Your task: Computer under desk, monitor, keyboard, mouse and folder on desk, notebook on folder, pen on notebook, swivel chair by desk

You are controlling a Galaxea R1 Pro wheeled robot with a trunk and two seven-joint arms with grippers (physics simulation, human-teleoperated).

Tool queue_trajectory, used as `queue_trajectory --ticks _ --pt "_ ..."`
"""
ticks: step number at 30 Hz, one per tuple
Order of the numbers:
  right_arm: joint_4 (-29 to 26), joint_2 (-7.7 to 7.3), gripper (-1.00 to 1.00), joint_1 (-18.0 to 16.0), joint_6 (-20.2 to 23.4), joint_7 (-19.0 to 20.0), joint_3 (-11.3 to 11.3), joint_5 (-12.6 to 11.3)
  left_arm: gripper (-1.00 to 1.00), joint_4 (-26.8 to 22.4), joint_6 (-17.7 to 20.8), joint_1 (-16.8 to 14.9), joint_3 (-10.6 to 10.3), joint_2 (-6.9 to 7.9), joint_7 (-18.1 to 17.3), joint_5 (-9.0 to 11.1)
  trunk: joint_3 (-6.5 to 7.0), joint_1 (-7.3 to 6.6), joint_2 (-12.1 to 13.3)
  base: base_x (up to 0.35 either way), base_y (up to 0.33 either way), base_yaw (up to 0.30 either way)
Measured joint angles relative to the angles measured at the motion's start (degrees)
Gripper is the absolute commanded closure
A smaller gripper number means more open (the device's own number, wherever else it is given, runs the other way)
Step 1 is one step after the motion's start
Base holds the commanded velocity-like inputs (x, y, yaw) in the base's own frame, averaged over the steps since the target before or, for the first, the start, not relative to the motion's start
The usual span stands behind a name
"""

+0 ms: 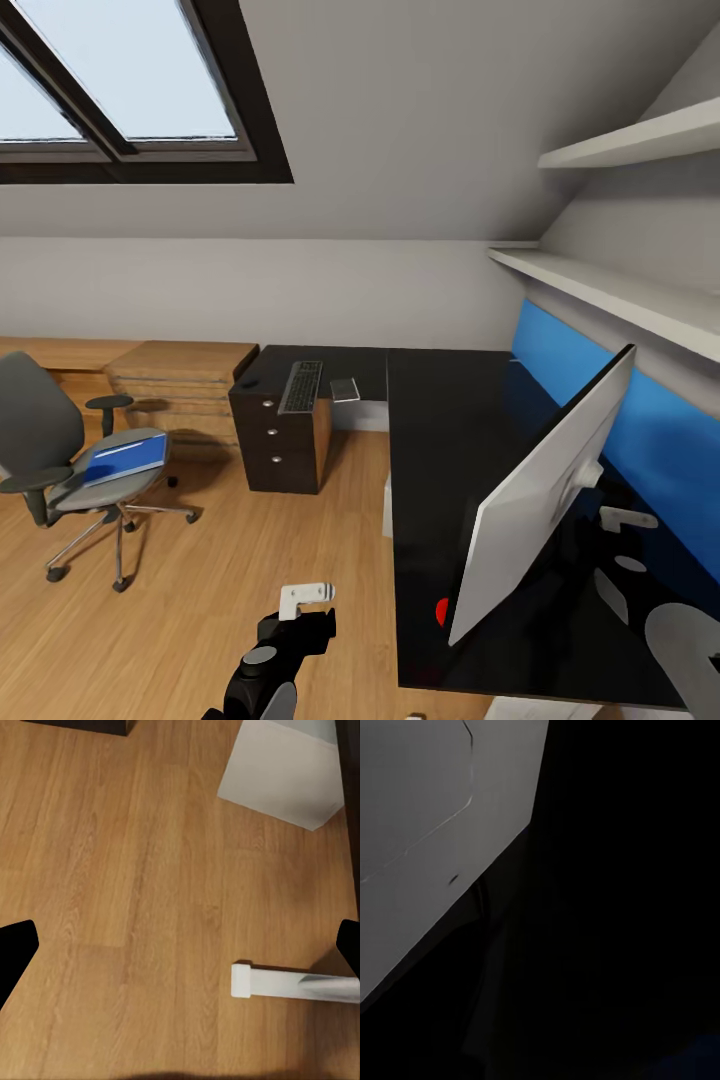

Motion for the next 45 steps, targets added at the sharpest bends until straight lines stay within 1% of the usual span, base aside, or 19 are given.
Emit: queue_trajectory --ticks 22,24,27,31,45 --pt "0.09 -0.01 1.00 0.00 -0.10 0.09 -0.13 0.06 -1.00 -0.01 0.00 0.01 -0.05 0.00 0.00 -0.05 0.00 0.00 -0.01 0.003 -0.002 -0.005" --pt "0.18 -0.01 1.00 0.00 -0.06 0.17 0.25 0.23 -1.00 0.00 0.00 0.00 -0.01 0.00 -0.01 -0.03 -0.01 -0.03 -0.03 0.204 -0.140 0.000" --pt "-0.16 -0.02 1.00 -0.01 -0.06 1.71 0.56 0.32 -1.00 0.00 -0.02 0.01 0.00 0.01 -0.01 -0.07 0.00 -0.04 -0.03 0.237 -0.162 0.000" --pt "-0.29 -0.02 1.00 -0.01 -0.11 2.53 1.05 0.28 -1.00 -0.01 -0.01 0.01 0.01 0.01 -0.01 -0.08 0.00 -0.04 -0.03 0.252 -0.171 0.000" --pt "-0.42 -0.01 1.00 0.00 -0.23 3.71 1.72 0.27 -1.00 0.00 -0.05 0.00 0.00 0.01 -0.01 0.00 0.00 -0.03 -0.02 0.211 -0.188 0.000"
